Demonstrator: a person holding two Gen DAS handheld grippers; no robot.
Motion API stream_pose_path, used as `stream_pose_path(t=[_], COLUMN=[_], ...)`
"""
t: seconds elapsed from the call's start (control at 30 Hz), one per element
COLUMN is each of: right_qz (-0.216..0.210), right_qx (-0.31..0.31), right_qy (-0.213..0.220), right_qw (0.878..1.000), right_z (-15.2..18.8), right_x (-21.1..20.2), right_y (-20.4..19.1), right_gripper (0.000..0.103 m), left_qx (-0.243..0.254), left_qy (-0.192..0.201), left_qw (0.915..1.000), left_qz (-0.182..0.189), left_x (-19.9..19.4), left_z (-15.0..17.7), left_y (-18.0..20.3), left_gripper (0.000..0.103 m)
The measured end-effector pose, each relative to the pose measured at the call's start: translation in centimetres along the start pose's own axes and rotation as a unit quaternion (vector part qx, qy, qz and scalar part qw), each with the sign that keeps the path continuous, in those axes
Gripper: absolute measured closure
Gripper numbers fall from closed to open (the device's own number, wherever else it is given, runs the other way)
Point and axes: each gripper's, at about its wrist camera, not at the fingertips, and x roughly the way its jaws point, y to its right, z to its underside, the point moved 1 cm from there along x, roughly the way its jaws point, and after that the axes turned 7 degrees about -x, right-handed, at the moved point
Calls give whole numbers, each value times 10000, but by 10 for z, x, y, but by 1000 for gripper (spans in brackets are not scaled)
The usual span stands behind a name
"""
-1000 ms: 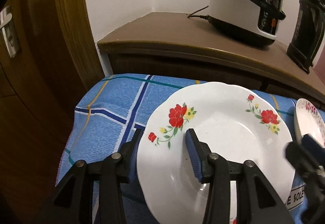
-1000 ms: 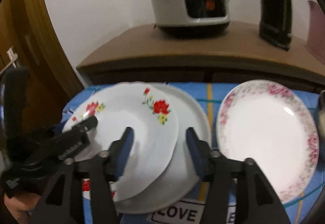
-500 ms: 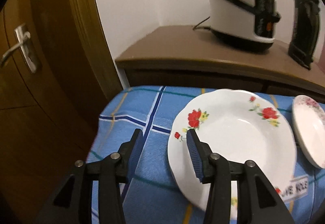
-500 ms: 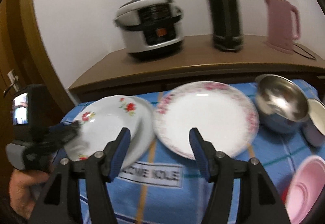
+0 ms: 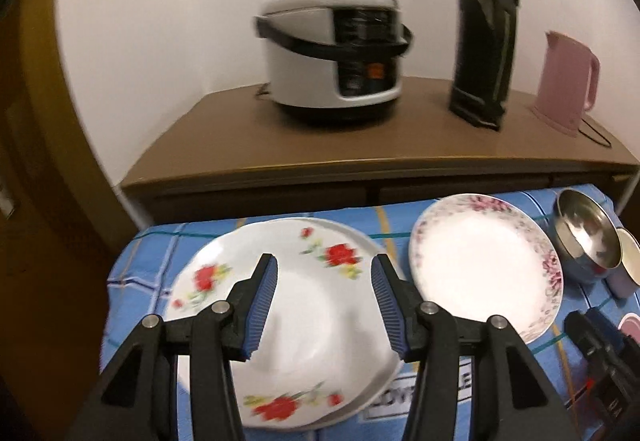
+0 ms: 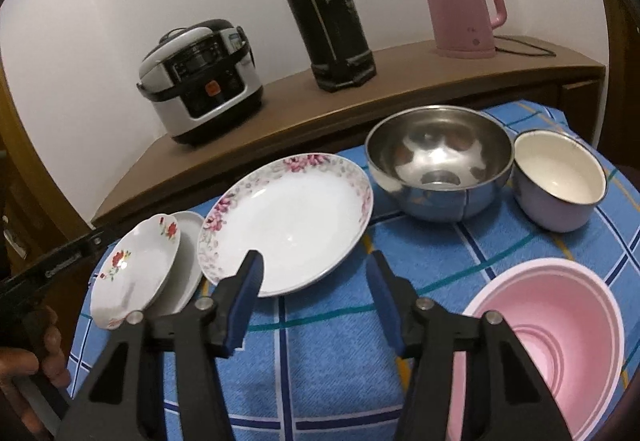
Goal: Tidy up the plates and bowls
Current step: 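Move the right gripper to the pink-rimmed floral plate and grasp its rim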
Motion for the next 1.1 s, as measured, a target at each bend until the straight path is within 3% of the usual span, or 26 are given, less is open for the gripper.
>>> stream_pose_path(t=[0.37, 0.57, 0.67, 0.87, 1.1], right_qz=[107, -110, -54, -211, 502], right_qx=[306, 472, 374, 379, 443], right_qy=[-83, -136, 33, -184, -49], right_qw=[9994, 9987, 9993, 9989, 9977], right_z=[-5, -11, -13, -8, -7], right_x=[19, 29, 27, 36, 21], right_y=[4, -7, -16, -24, -1], right_gripper=[47, 47, 47, 48, 49], left_qx=[352, 492, 428, 473, 452], left_qy=[-170, -261, -337, -353, -334], left_qw=[9990, 9980, 9979, 9976, 9976], left_qz=[238, 301, 358, 363, 395], left_x=[41, 60, 66, 69, 65], left_z=[-19, -28, -31, -31, -31], left_y=[40, 52, 53, 59, 59], left_gripper=[51, 51, 51, 51, 51])
